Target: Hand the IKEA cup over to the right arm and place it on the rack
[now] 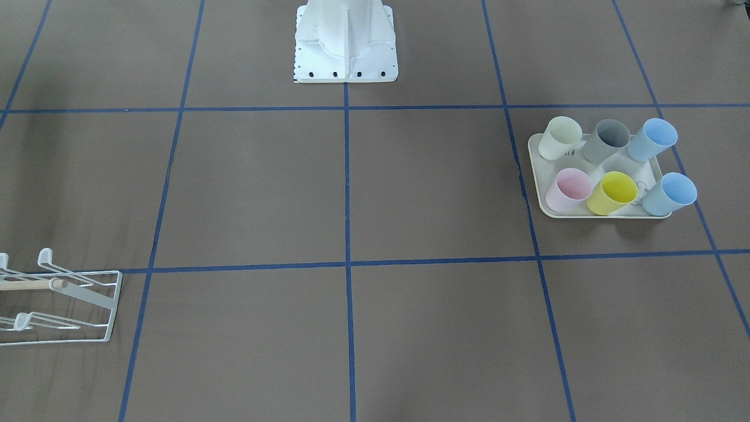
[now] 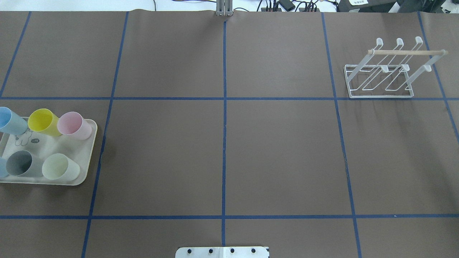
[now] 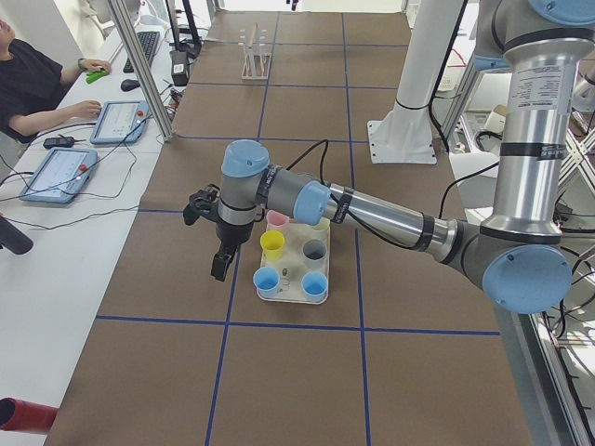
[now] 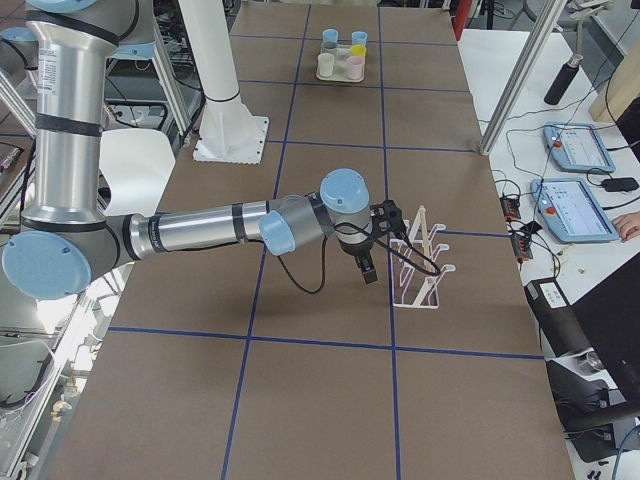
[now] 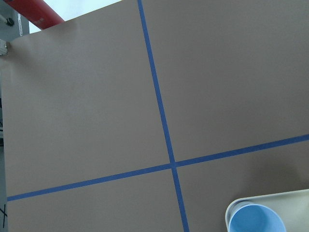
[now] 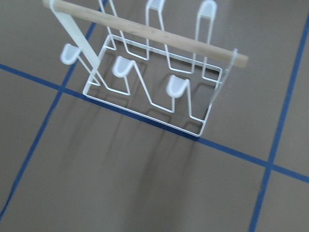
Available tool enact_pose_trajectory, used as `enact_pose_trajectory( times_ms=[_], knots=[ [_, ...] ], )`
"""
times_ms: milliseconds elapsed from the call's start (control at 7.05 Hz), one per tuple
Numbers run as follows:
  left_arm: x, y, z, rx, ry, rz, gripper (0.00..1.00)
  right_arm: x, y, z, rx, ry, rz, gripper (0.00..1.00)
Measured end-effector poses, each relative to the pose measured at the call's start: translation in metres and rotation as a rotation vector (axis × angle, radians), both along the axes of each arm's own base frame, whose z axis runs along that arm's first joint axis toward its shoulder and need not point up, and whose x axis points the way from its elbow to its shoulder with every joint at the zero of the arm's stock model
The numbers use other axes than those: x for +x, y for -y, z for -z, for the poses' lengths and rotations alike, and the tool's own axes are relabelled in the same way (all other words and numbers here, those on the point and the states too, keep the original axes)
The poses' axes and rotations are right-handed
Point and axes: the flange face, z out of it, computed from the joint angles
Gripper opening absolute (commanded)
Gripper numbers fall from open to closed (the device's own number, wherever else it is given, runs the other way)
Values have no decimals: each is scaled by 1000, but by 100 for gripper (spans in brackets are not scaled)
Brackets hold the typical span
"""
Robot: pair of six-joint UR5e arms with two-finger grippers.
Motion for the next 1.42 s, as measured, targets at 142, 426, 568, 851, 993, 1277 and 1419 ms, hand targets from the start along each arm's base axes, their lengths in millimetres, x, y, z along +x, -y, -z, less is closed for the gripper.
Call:
enact_pose_trajectory(
  times_ms=[142, 426, 568, 851, 993, 1277, 1419],
  knots=[
    [7, 0, 7, 29, -32, -16, 100, -26, 10, 25, 15, 31, 8, 100],
    [38, -1, 16, 83, -87, -81, 100, -104, 39, 98, 29, 112, 53, 99],
    [53, -4, 14, 83, -103, -97, 100, -154, 47, 144, 24, 157, 79, 99],
    [69, -27, -13, 44, -139, -49, 100, -242, 43, 207, 46, 183, 111, 99],
    [74, -44, -34, 29, -157, -26, 100, -290, 33, 229, 77, 165, 100, 99],
    [80, -66, -90, 16, -185, 2, 100, -367, 11, 255, 127, 135, 94, 99],
    [89, -71, -117, 17, -209, 17, 100, -390, 7, 264, 125, 138, 97, 99]
  ],
)
